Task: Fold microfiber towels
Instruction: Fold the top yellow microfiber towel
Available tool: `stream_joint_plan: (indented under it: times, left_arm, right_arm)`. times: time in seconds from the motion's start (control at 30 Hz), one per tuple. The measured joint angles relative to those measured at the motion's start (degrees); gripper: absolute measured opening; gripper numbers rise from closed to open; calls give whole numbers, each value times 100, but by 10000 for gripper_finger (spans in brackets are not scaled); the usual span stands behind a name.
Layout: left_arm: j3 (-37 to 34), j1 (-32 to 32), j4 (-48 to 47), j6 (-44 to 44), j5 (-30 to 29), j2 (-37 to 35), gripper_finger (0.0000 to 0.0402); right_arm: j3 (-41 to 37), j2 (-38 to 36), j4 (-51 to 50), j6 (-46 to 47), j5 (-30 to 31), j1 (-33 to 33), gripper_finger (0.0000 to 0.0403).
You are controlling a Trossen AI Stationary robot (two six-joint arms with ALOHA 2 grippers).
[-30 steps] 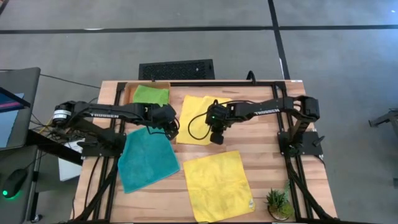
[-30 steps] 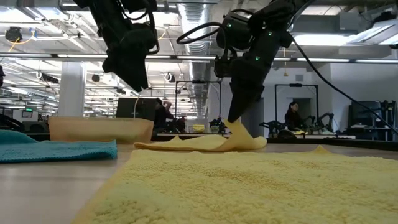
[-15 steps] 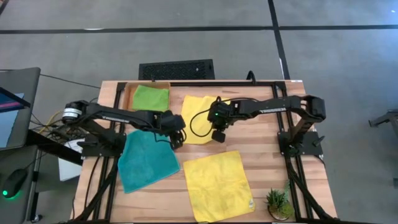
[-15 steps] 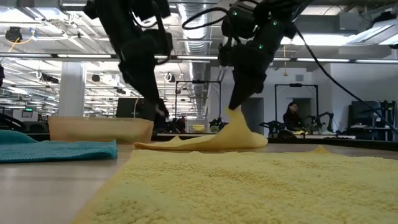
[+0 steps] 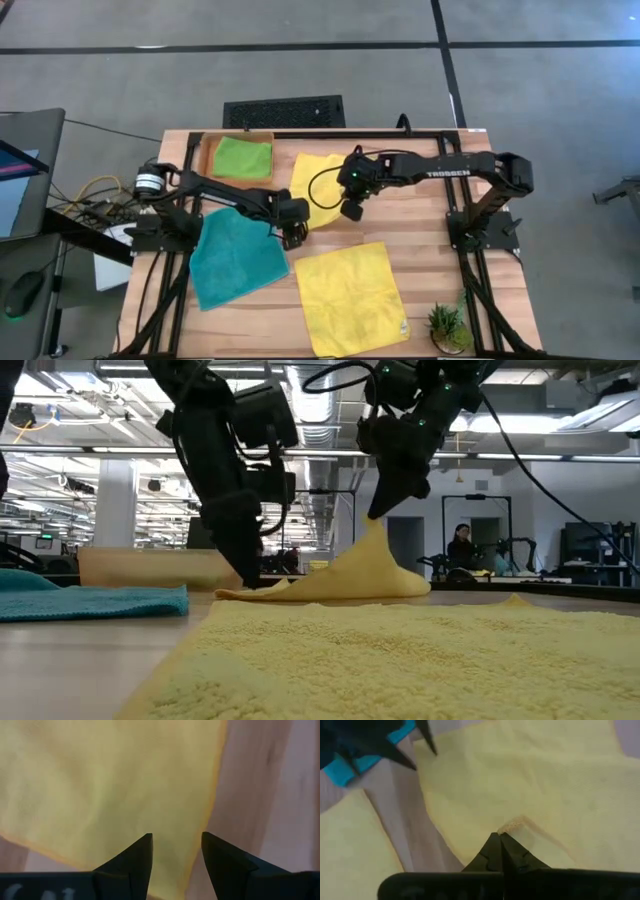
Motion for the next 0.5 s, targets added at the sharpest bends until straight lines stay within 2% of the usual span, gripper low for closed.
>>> stream_joint_plan:
  times: [0.3,0.5]
  left_arm:
    - [3,-127,58,-12,-276,93,162]
    - [2,-145,-57,-499,-1031,173,162]
  right_arm:
    - [55,-46,73,17,61,-455,1]
    - [180,-46,52,-180,59,-613,0]
